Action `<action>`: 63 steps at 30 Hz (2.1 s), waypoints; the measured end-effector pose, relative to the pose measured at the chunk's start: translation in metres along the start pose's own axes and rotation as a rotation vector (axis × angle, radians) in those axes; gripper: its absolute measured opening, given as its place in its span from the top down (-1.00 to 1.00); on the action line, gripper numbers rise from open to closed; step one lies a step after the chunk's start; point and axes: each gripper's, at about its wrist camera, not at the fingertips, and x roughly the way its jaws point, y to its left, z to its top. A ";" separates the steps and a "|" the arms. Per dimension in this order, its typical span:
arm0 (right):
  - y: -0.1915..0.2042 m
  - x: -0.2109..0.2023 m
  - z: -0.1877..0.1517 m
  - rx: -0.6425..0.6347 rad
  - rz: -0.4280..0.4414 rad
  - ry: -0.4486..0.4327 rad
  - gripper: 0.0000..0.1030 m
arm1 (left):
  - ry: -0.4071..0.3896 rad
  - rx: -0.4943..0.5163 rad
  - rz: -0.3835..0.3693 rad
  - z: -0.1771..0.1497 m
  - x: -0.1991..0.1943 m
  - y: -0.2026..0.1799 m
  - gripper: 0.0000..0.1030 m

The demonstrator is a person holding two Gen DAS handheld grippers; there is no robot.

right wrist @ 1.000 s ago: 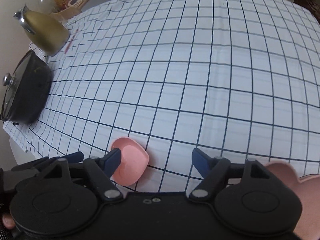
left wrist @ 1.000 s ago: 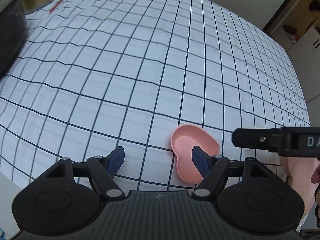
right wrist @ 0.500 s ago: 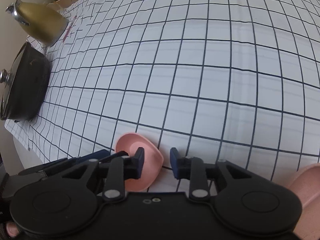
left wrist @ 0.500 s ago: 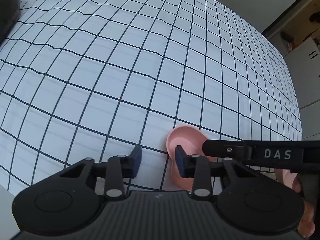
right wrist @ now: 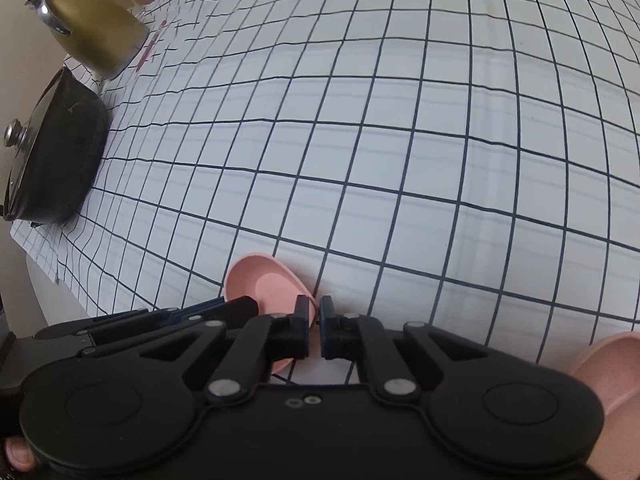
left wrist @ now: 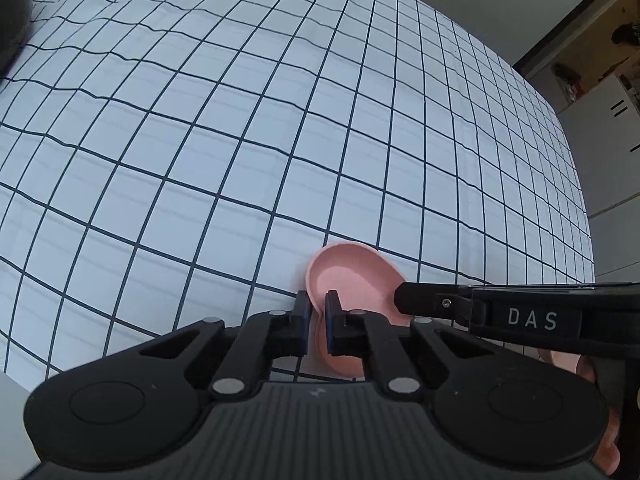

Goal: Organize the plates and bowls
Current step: 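Lift the heart dish with both grippers and lower it into the cream bowl, then open both grippers and release the heart dish inside the cream bowl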

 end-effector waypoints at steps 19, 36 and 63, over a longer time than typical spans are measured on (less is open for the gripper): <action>0.015 -0.101 -0.020 -0.117 0.079 -0.124 0.93 | -0.106 0.041 0.059 -0.009 -0.098 -0.063 0.86; 0.009 -0.116 -0.072 -0.196 0.082 -0.074 0.93 | -0.074 -0.015 0.105 -0.068 -0.115 -0.079 0.86; 0.017 -0.077 -0.090 -0.233 0.005 -0.011 0.85 | 0.024 -0.009 0.142 -0.080 -0.073 -0.063 0.86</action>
